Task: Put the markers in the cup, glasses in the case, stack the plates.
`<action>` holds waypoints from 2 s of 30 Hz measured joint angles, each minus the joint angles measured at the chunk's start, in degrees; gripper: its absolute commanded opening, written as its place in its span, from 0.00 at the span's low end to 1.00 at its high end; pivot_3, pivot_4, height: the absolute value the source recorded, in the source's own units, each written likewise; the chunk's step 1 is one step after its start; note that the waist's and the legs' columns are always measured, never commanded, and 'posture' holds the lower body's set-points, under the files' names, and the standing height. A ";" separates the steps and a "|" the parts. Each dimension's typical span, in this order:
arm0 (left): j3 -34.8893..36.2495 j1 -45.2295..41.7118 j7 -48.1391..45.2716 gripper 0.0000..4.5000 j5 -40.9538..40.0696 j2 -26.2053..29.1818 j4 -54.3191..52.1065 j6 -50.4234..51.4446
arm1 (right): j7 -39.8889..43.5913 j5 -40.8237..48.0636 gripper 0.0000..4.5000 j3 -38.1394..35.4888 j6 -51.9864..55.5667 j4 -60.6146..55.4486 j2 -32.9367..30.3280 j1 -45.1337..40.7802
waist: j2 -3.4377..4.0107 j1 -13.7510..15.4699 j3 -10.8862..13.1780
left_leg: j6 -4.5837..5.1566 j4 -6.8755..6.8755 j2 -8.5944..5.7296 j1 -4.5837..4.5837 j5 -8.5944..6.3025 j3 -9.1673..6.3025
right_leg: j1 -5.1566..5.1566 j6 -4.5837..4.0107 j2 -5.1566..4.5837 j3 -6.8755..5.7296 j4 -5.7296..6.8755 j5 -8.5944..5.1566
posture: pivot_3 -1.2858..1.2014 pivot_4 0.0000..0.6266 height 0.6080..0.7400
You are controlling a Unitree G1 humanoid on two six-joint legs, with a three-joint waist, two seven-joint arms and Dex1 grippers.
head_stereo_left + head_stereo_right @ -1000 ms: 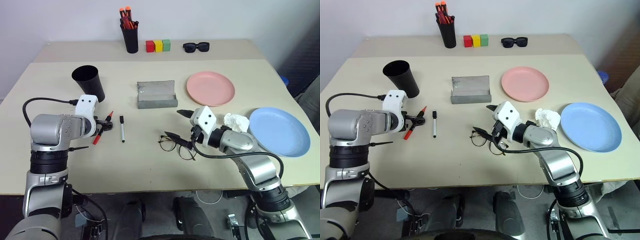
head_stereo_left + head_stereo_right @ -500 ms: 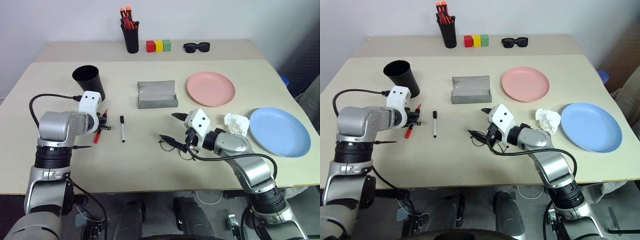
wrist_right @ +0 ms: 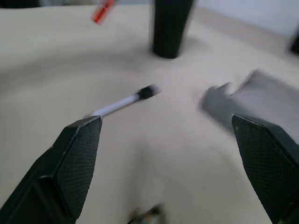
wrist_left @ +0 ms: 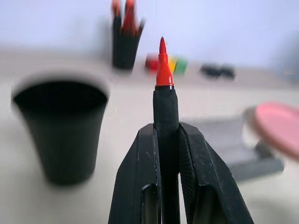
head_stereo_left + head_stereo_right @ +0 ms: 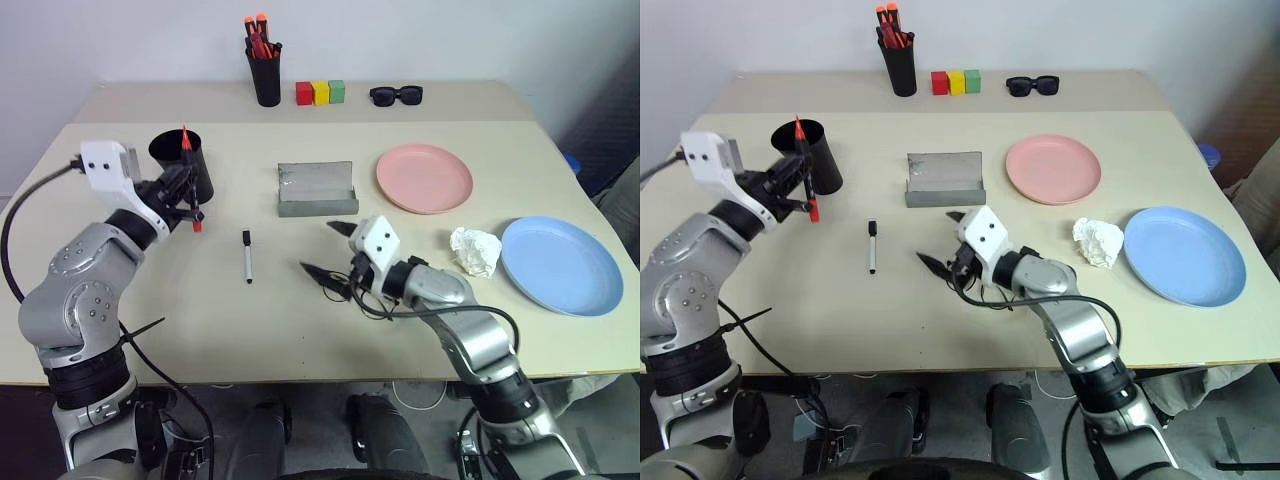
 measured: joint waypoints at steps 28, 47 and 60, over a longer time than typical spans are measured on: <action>-7.78 -23.90 22.34 0.32 24.19 -2.88 64.07 -62.12 | -14.72 -11.64 1.00 2.32 -15.00 14.29 12.94 -3.92 | -0.03 0.19 -0.02 | 0.01 -0.15 -0.03 -0.04 0.02 0.01 | -0.09 0.13 -0.02 -0.03 0.00 0.08 | 0.52 0.24 1.00; -11.35 -15.55 15.73 0.86 15.10 -3.33 32.31 -38.33 | -12.41 -10.35 1.00 -0.93 -13.27 11.82 9.29 -4.03 | -0.02 0.07 -0.01 | 0.02 -0.15 -0.02 -0.06 0.02 -0.02 | -0.07 0.14 -0.03 -0.02 0.03 0.08 | 0.52 0.24 1.00; -9.63 -11.30 33.18 0.86 11.18 -15.73 2.04 44.27 | 10.83 1.57 1.00 -5.82 -2.41 1.39 -11.63 -1.64 | -0.07 -0.45 0.02 | 0.02 -0.08 -0.02 0.01 0.02 -0.13 | 0.01 0.17 0.08 -0.06 0.06 0.05 | 0.52 0.24 1.00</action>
